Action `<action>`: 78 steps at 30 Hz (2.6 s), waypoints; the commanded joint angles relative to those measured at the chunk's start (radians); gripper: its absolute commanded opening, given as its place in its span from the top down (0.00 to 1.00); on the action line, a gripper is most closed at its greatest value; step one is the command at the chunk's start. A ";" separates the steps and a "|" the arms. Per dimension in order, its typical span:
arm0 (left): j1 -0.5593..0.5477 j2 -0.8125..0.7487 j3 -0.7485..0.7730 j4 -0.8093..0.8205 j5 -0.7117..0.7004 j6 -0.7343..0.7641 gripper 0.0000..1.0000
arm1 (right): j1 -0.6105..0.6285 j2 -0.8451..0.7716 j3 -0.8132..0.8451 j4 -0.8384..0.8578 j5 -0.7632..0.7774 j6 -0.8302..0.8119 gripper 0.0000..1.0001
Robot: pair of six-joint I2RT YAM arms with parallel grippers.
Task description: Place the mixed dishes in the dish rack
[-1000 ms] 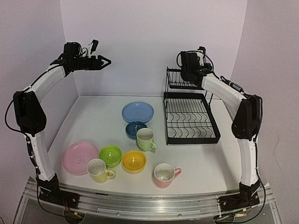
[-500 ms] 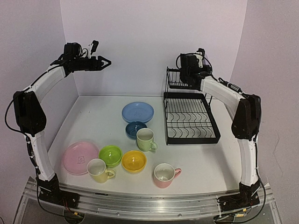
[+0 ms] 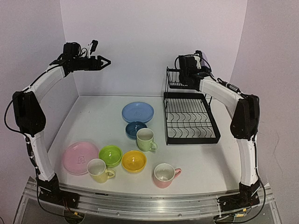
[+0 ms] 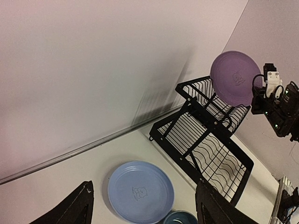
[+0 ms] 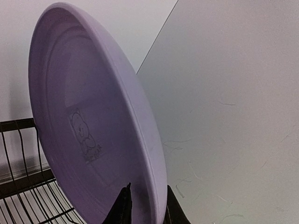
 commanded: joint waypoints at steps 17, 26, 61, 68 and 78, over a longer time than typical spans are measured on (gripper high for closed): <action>0.010 -0.065 -0.006 0.013 0.015 -0.002 0.26 | 0.008 -0.077 -0.026 0.007 -0.010 0.030 0.40; 0.012 -0.065 -0.001 0.013 0.022 -0.001 0.25 | 0.008 -0.137 -0.076 0.007 -0.054 0.054 0.13; -0.173 0.178 -0.070 -0.098 -0.281 0.093 0.26 | 0.090 -0.598 -0.179 -0.382 -0.966 0.446 0.04; -0.220 0.379 0.010 -0.095 -0.452 0.030 0.27 | 0.089 -0.655 -0.252 -0.390 -0.948 0.484 0.04; -0.250 0.481 0.046 -0.108 -0.513 0.056 0.31 | 0.090 -0.654 -0.263 -0.396 -0.915 0.498 0.05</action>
